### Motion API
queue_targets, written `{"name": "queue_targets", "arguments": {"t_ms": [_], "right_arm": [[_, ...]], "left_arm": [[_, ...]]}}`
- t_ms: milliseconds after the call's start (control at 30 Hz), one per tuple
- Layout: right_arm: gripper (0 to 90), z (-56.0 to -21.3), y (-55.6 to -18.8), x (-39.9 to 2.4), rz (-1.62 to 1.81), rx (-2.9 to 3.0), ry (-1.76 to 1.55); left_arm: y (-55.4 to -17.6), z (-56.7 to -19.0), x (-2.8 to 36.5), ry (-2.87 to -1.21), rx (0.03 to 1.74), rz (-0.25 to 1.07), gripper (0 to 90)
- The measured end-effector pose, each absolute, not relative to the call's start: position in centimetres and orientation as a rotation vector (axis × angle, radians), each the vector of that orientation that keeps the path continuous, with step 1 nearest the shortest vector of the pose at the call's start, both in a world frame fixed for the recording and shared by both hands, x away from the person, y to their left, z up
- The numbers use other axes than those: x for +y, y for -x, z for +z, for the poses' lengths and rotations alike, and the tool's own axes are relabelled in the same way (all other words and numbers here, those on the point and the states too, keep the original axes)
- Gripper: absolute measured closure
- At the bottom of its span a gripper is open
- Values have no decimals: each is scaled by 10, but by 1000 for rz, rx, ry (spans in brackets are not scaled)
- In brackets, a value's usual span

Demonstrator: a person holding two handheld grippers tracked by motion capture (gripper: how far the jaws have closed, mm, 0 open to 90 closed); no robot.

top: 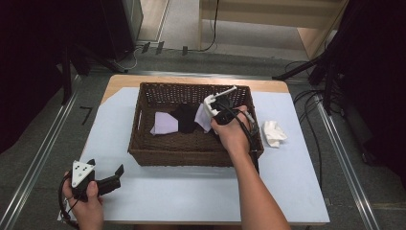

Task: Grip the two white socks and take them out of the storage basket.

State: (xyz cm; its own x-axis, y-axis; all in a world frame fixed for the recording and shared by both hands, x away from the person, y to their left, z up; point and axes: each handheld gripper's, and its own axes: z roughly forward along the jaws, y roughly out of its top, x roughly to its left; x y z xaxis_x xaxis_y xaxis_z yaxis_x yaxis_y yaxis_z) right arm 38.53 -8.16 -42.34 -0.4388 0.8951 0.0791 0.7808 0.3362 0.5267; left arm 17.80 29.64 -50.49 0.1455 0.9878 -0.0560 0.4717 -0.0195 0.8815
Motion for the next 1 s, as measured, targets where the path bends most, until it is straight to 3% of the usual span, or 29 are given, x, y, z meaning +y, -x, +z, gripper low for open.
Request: {"name": "queue_targets", "arguments": {"t_ms": [700, 1000], "right_arm": [[850, -374, -382, -181, 824, 2158, -1604], [850, -376, -378, -227, 798, 2063, -1689]], "left_arm": [[-178, -505, 296, -1628, 1436, 814, 3], [-178, -505, 296, -1628, 1435, 814, 3]]}}
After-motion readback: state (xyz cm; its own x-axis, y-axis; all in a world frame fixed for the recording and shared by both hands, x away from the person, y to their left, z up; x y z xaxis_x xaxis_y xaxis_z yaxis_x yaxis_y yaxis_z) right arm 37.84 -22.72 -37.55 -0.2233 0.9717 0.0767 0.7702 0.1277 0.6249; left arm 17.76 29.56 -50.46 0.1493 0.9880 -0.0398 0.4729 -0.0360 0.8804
